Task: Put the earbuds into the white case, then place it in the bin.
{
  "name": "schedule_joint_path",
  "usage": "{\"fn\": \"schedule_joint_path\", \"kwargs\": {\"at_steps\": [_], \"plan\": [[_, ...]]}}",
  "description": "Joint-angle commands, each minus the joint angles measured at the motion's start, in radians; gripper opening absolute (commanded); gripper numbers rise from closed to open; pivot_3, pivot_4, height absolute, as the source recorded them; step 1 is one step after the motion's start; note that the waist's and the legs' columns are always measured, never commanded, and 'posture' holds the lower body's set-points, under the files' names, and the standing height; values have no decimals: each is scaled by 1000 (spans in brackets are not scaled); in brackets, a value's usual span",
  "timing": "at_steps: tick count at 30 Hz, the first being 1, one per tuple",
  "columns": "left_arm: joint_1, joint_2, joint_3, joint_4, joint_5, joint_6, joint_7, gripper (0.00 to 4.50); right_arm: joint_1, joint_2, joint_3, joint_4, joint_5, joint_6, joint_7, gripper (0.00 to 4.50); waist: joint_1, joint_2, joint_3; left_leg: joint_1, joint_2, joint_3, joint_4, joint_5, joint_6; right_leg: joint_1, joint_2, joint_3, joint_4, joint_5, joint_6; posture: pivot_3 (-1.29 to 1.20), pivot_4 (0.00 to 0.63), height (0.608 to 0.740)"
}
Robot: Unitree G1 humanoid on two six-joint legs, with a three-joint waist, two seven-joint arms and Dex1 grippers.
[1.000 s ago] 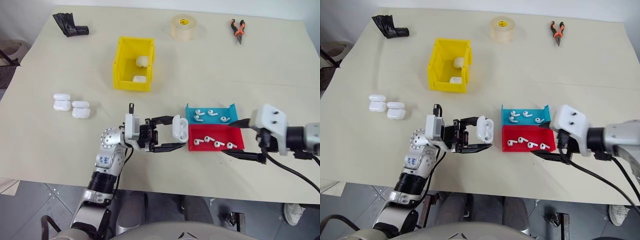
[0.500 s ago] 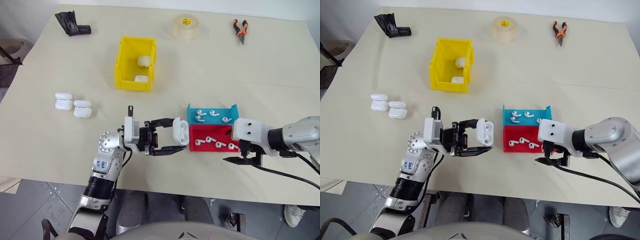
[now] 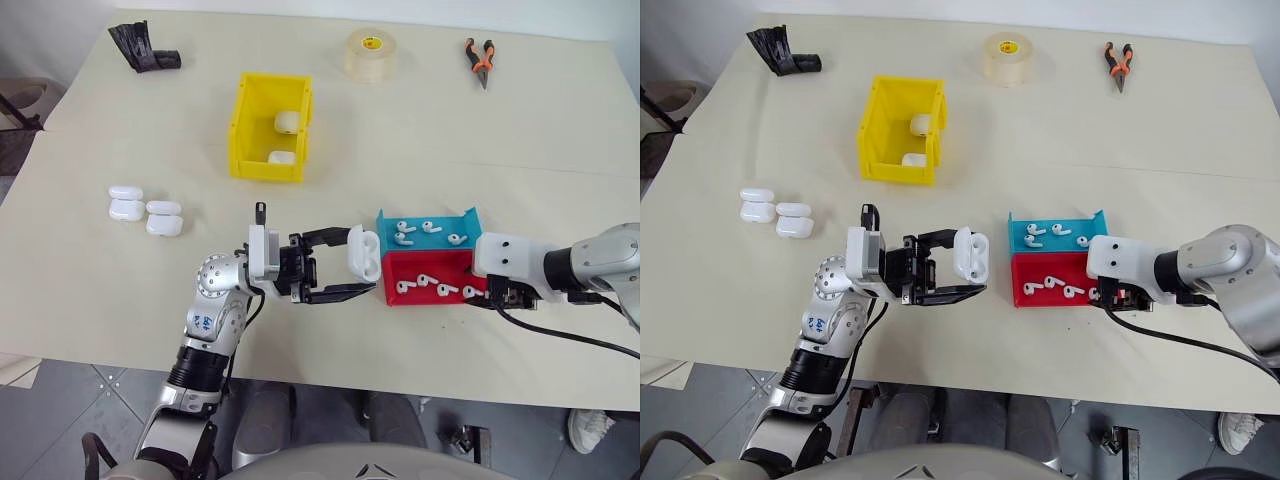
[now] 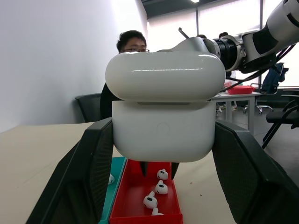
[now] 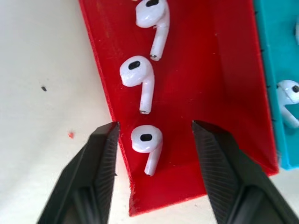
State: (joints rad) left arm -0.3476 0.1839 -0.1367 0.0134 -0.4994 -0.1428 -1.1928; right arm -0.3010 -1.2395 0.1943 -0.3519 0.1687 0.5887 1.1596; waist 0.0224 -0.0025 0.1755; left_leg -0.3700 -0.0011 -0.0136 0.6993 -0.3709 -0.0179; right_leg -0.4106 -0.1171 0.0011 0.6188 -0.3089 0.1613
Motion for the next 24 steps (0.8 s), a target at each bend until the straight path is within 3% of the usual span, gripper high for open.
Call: {"fn": "schedule_joint_path", "kwargs": {"at_steps": [1,24], "plan": [[1,-3,-2,-26,-6,-11,7,2777,-21,5,10,-10,-24,0,20,2603,0,0,0,0,0,0,0,0,0,0,0,0,0,0,0,0,150,740],[5,-7,-2,-29,4,-20,23,2777,-75,6,82,5,-153,-6,107,2603,0,0,0,0,0,0,0,0,0,0,0,0,0,0,0,0,150,740]]}}
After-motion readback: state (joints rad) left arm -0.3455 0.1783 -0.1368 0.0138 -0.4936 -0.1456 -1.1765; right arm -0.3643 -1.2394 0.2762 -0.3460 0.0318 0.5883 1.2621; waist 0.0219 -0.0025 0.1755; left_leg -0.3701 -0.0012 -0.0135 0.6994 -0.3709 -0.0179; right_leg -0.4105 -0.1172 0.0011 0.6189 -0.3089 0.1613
